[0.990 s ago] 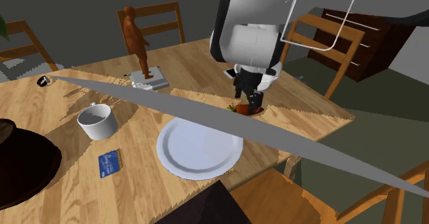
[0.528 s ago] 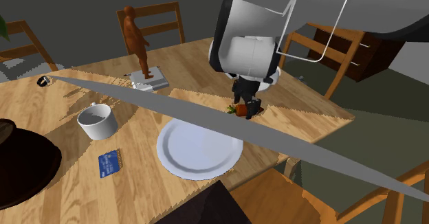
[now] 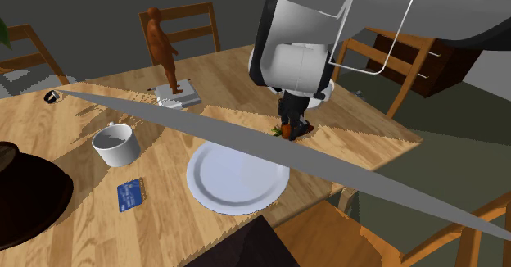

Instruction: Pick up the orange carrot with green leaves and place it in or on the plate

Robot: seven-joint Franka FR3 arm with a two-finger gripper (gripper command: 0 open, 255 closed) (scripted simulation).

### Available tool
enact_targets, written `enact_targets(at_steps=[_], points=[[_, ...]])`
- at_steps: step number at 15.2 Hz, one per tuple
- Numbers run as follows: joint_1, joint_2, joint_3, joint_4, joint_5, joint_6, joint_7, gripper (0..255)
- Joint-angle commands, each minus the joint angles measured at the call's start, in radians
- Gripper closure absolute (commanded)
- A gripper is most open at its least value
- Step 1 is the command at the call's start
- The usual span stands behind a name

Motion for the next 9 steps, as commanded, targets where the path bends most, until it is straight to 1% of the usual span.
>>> enact_targets(at_steps=[1, 7, 9], points=[[0.0, 0.0, 0.0, 0.0, 0.0, -0.001, 0.0, 255], [0.0, 0.0, 0.0, -0.001, 0.0, 0.0, 0.0, 255], [-0.004, -0.021, 0.005, -0.006, 0.005, -0.016, -0.002, 255]])
